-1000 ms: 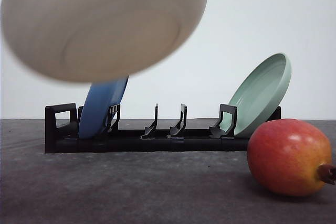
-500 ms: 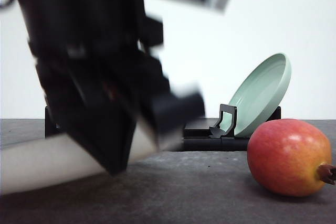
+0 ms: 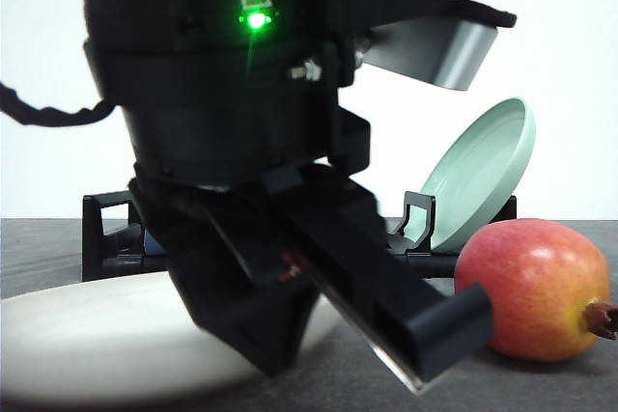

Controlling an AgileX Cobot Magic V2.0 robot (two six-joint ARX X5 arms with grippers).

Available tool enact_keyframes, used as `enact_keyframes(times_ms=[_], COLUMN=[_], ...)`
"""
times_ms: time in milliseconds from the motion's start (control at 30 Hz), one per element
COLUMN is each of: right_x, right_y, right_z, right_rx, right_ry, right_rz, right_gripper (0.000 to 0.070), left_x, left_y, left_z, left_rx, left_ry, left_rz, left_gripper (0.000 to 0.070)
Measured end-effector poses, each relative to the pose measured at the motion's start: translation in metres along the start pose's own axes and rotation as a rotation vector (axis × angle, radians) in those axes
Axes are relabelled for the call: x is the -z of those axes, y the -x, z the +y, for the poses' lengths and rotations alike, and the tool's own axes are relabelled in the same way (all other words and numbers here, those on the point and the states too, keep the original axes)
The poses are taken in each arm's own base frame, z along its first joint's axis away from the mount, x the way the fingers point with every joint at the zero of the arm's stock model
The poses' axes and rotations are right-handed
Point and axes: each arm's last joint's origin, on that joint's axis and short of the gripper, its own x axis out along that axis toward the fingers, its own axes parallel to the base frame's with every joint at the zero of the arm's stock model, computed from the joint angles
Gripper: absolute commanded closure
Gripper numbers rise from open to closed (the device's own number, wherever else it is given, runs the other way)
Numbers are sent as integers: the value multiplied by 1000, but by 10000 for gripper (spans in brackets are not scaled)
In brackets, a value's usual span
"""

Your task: Place pomegranate in white plate

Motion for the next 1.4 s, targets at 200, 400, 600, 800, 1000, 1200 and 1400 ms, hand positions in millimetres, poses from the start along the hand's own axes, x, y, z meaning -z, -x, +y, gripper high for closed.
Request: enact_keyframes(times_ms=[200, 400, 600, 800, 1000, 1200, 1400], right_x=[0, 2, 12, 22, 29, 40, 54], right_y=[0, -5, -22, -45, -71, -98, -124], right_z=[0, 2, -2, -13, -25, -36, -44], right_rx=[0, -34, -30, 20, 96, 195, 286], right_ry=[0, -4, -92, -167, -194, -190, -163], right_rz=[0, 32, 187, 347, 468, 593, 708], right_gripper=[117, 117, 116, 115, 114, 35, 0], left_x=[0, -1, -1, 12, 36, 69, 100], left_y=[0, 4, 37, 85, 128, 161, 182], left_z=[0, 2, 22, 56, 90, 121, 141], left_rx=[0, -8, 12, 59, 112, 162, 231], left_ry=[21, 31, 122, 278, 393, 477, 525], left_rz=[1, 7, -58, -170, -297, -399, -491], left_gripper=[132, 131, 128, 45, 49, 62, 63])
